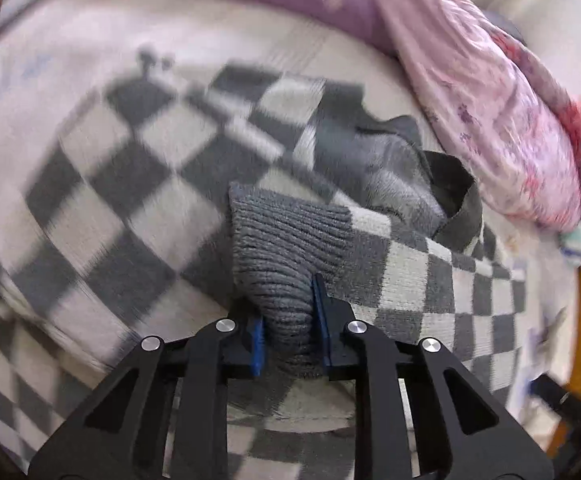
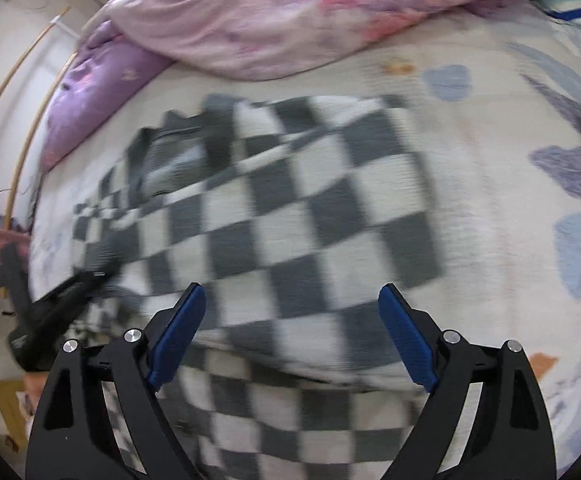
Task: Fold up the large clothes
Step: 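Grasp the grey cuff with the left tool while the right tool releases it, then lay the cuff across the cardigan front with the left tool while the right tool pinches the body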
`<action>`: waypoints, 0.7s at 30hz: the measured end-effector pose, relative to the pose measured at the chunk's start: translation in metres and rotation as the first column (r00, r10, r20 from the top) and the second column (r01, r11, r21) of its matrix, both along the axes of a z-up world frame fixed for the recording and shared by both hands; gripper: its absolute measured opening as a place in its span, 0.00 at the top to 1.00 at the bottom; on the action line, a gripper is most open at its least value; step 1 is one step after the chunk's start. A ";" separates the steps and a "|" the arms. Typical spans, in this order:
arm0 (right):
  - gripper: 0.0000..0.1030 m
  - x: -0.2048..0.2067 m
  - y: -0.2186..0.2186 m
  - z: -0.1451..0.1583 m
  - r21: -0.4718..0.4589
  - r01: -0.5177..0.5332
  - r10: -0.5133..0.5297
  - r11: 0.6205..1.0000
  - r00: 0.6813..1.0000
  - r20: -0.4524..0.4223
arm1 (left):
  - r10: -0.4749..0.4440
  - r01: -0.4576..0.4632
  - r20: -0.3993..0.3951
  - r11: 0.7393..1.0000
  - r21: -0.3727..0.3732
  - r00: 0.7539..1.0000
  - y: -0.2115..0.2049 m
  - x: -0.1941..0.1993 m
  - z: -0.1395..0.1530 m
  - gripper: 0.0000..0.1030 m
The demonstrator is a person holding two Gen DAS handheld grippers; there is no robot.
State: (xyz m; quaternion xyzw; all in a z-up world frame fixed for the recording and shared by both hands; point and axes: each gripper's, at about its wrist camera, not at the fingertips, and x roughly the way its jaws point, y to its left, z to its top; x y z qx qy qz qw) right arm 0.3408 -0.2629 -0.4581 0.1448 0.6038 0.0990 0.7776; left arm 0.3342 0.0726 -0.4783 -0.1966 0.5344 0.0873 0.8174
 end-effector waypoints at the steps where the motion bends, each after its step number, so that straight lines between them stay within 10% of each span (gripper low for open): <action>1: 0.18 0.000 -0.011 0.002 -0.012 0.017 -0.016 1.000 1.000 0.012 | -0.004 0.004 0.002 0.999 0.040 1.000 -0.002 0.000 0.007 0.82; 3: 0.21 0.002 -0.025 0.006 -0.025 0.033 -0.032 0.999 0.999 0.035 | -0.002 0.001 0.014 0.996 0.092 1.000 -0.002 -0.001 0.021 0.82; 10: 0.92 0.011 -0.027 -0.028 -0.083 -0.067 0.064 0.994 0.997 -0.045 | 0.016 -0.007 -0.053 0.987 0.159 0.998 0.020 -0.005 0.018 0.81; 15: 0.98 0.009 -0.018 -0.077 -0.224 -0.092 0.074 0.970 0.993 -0.088 | 0.012 0.005 -0.119 0.991 0.135 0.993 0.023 -0.007 -0.009 0.78; 21: 1.00 0.069 -0.024 -0.075 -0.181 -0.033 0.026 0.983 0.999 -0.039 | 0.008 0.013 -0.126 0.987 0.160 0.992 0.021 -0.001 -0.012 0.77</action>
